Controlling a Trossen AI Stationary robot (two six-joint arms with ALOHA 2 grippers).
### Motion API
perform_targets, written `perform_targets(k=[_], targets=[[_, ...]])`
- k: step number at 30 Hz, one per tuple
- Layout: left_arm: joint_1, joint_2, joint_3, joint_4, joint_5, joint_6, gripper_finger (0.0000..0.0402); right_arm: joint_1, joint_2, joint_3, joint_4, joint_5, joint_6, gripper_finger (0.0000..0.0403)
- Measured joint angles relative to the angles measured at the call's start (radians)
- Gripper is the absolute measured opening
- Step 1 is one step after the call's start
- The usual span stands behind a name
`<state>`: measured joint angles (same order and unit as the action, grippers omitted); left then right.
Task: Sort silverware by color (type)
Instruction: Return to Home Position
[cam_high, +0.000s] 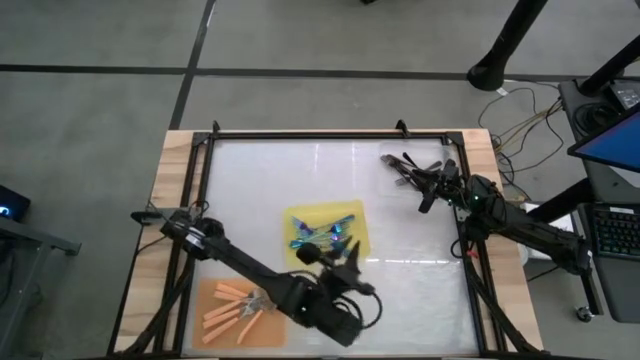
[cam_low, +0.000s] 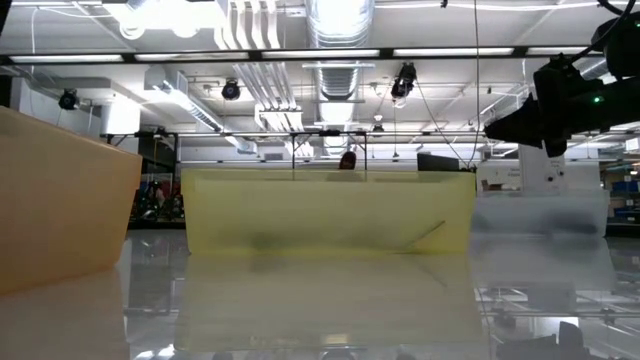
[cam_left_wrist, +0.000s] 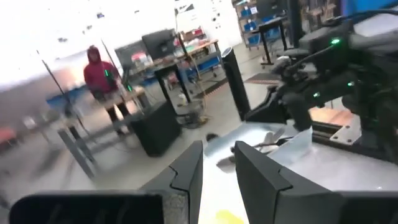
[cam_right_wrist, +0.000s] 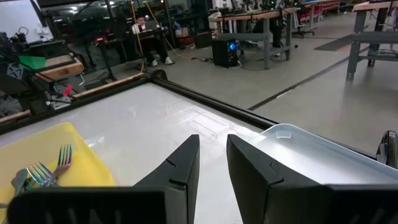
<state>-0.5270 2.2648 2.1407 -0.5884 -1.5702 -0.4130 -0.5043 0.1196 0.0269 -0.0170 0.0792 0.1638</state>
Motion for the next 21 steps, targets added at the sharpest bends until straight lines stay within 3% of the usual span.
perform_targets(k=[2, 5, 6, 7, 10, 14, 16, 21], targets=[[0.011, -0.016, -0.003, -0.342, 0.021, -0.449, 0.0075, 0.0, 0.0, 0.0, 0.0, 0.0, 0.0, 0.0073], [0.02, -0.046, -0.005, -0.905, 0.04, -1.274, 0.0075, 0.0, 0.0, 0.0, 0.0, 0.0, 0.0, 0.0073], [0.022, -0.052, -0.019, -0.994, 0.037, -1.501, 0.0075, 0.0, 0.0, 0.0, 0.0, 0.0, 0.0, 0.0073], [0.028, -0.069, -0.061, -0.955, 0.035, -1.546, 0.0075, 0.0, 0.0, 0.0, 0.0, 0.0, 0.0, 0.0073], [0.035, -0.162, -0.259, -0.572, 0.008, -1.199, 0.0075, 0.0, 0.001, 0.0, 0.0, 0.0, 0.0, 0.0073], [0.066, -0.393, -0.6, 0.024, 0.049, -0.807, 0.0075, 0.0, 0.002, -0.002, 0.006, -0.001, 0.0, 0.0073], [0.091, -0.502, -0.802, 0.345, 0.115, -0.632, 0.0075, 0.0, 0.001, -0.002, 0.007, 0.0, 0.0, 0.0073], [0.189, -0.725, -1.262, 1.063, 0.408, -0.256, 0.0075, 0.0, 0.006, -0.002, 0.011, -0.001, 0.0, 0.0073]])
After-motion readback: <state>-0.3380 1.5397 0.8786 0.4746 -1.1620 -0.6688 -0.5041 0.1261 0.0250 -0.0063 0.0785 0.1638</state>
